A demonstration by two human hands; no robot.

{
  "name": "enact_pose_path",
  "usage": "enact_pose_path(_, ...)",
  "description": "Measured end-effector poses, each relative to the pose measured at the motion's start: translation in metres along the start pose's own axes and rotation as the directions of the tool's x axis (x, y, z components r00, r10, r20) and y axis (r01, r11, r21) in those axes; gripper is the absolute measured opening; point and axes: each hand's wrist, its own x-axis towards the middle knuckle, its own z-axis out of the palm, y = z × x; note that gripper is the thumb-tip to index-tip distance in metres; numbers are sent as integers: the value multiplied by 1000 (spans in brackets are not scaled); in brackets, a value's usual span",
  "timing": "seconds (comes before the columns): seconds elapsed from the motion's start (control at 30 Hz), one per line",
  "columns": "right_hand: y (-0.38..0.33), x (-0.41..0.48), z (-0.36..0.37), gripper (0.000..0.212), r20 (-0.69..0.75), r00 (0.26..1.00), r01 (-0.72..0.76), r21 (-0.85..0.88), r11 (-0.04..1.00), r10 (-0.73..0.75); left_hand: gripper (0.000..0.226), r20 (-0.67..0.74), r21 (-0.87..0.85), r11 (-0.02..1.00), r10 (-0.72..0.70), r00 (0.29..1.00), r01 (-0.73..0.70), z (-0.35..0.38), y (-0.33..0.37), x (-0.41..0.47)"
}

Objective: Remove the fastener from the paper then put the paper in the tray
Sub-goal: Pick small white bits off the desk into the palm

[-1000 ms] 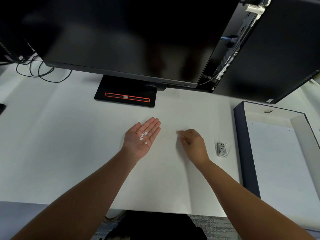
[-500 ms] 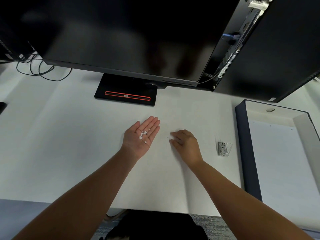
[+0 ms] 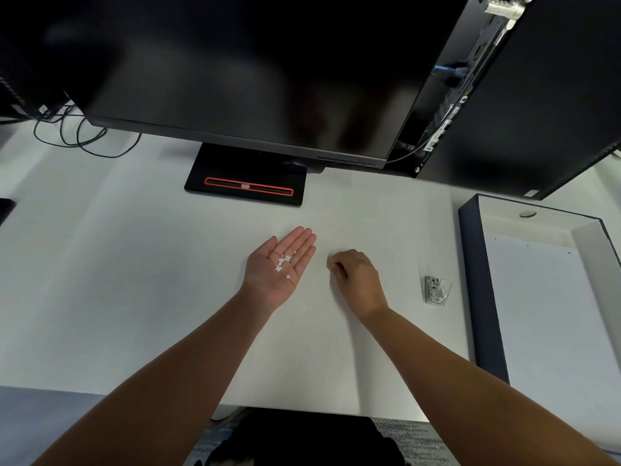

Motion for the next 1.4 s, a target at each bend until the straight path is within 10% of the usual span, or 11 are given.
enact_pose_path(0.33,-61,1,-25,13,30,999,32,251,967,-41,47,-32,72,997,-23,999,26,2,-6,0)
enact_pose_path(1.03,-70,12,-25,22,64,983,160,157,975,-171,46,-72,154,988,0,997,11,8,-4,2)
enact_pose_path(1.4,-22,29,-31,21,22,1000,-22,209,978,18,45,-15,-2,997,76,997,-76,-2,20,-2)
